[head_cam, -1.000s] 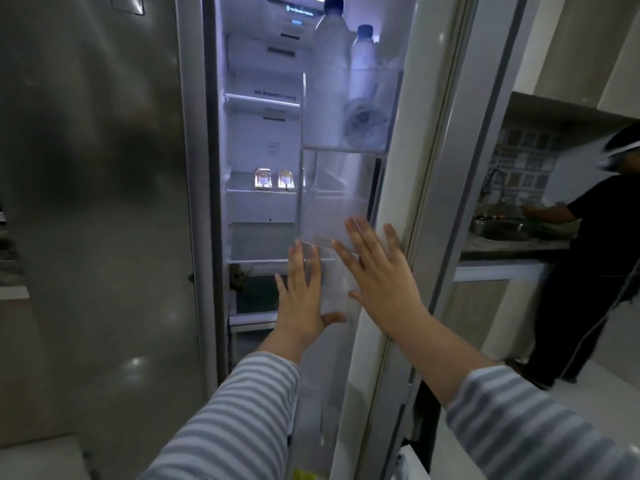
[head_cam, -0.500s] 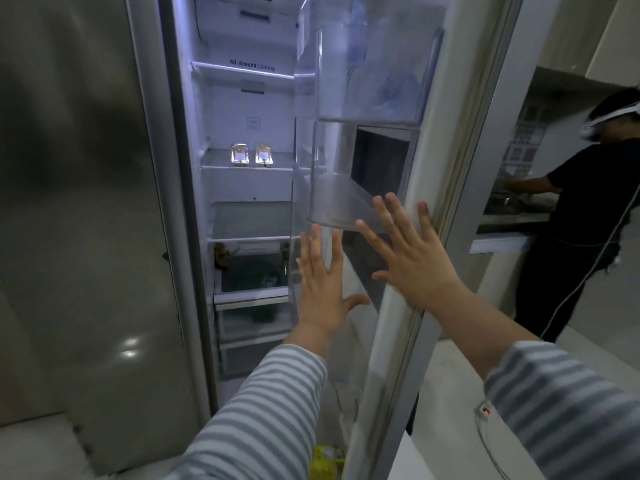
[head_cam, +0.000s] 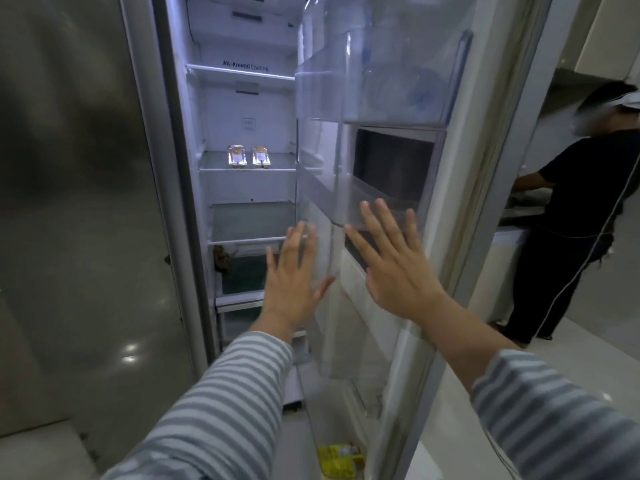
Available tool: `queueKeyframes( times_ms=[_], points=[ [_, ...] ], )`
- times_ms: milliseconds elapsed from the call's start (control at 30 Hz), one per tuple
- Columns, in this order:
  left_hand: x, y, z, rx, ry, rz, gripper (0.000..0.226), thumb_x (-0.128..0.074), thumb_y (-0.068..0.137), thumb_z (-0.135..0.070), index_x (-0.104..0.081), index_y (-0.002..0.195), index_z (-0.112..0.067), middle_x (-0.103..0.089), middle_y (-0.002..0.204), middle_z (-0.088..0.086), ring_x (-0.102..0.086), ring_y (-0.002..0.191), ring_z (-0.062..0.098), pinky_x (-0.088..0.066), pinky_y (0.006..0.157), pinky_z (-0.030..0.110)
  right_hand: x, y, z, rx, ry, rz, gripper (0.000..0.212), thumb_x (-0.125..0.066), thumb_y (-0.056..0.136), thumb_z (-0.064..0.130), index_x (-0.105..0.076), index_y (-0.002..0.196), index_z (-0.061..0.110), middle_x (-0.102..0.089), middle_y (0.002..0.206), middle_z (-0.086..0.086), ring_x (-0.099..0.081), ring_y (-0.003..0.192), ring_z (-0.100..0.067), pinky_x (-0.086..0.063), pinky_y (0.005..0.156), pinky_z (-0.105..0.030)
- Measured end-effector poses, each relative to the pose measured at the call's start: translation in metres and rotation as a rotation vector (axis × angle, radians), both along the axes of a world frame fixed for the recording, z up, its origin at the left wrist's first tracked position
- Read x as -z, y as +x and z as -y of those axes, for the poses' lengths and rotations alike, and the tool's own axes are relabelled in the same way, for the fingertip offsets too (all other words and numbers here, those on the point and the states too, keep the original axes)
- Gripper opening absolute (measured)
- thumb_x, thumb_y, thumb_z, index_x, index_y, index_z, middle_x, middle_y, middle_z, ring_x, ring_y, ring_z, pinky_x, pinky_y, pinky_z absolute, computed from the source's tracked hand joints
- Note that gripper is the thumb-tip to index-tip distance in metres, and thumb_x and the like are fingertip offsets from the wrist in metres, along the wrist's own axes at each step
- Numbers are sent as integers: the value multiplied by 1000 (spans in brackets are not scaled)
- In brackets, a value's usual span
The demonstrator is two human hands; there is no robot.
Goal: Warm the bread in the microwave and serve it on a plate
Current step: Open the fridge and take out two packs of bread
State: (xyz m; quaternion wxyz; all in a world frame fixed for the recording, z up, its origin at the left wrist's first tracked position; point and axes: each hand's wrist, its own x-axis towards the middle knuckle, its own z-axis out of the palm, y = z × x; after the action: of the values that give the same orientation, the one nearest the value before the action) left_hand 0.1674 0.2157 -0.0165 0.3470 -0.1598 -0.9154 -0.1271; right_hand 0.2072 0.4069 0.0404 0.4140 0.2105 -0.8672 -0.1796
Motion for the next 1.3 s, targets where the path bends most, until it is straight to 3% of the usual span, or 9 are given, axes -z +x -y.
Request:
queueKeyframes(
  times_ms=[100,167,233,300,400,667,867,1100,1300],
  points=[
    [-13,-7,59,-55,-34,128,76,-49,94,-37,-5,153,-20,-1,161,2,3,148,20,-4,118,54,7,-14,44,-56,-23,69,75,-54,76,17,-34,149,14,-15,158,-20,-5,147,-37,-6,115,-62],
    [-19,-13,92,-69,-19,237,69,-53,91,-28,-19,151,-20,-23,157,5,-18,145,22,-19,117,51,9,-23,75,-64,-24,183,68,-52,82,19,-35,147,17,-15,159,-17,-4,148,-35,-6,116,-60],
    [-22,-20,121,-32,88,504,57,-54,92,-26,-34,145,-20,-47,143,7,-45,129,25,-37,108,40,13,-37,105,-12,-67,459,63,-51,90,26,-30,149,22,-12,161,-12,-3,149,-30,-7,118,-55],
    [-19,-24,144,-7,160,782,50,-54,94,-27,-41,142,-16,-56,133,8,-54,119,24,-42,101,32,22,-51,134,63,-179,808,55,-51,94,33,-36,146,26,-26,156,-10,-20,145,-29,-23,113,-46],
    [-7,-31,173,-21,144,869,43,-52,96,-26,-48,137,-15,-56,130,9,-53,117,23,-41,99,29,37,-66,166,60,-396,1070,33,-51,95,29,-58,127,22,-59,125,-9,-56,115,-28,-45,90,-33],
    [5,-78,213,-47,155,900,40,-52,95,-26,-51,134,-18,-60,120,5,-54,99,15,-41,88,22,57,-125,206,92,-473,1138,43,-52,94,33,-51,136,23,-57,131,-9,-57,111,-28,-48,95,-37],
    [-7,-145,209,-36,156,899,42,-51,97,-23,-46,138,-17,-56,130,5,-54,116,19,-41,95,26,51,-207,208,125,-466,1103,51,-52,95,37,-43,143,24,-47,145,-5,-48,127,-27,-41,106,-35],
    [-38,-257,198,-80,192,845,37,-56,93,-25,-55,129,-18,-60,123,5,-57,109,21,-46,99,38,25,-322,205,86,-465,1044,35,-52,95,31,-57,126,17,-59,124,-8,-57,108,-27,-48,95,-39],
    [-61,-350,196,-168,213,666,39,-53,89,-30,-55,128,-25,-58,129,3,-56,115,22,-46,99,42,-6,-423,208,81,-480,954,49,-53,93,34,-49,139,19,-48,144,-7,-45,131,-26,-38,106,-34]
  ],
)
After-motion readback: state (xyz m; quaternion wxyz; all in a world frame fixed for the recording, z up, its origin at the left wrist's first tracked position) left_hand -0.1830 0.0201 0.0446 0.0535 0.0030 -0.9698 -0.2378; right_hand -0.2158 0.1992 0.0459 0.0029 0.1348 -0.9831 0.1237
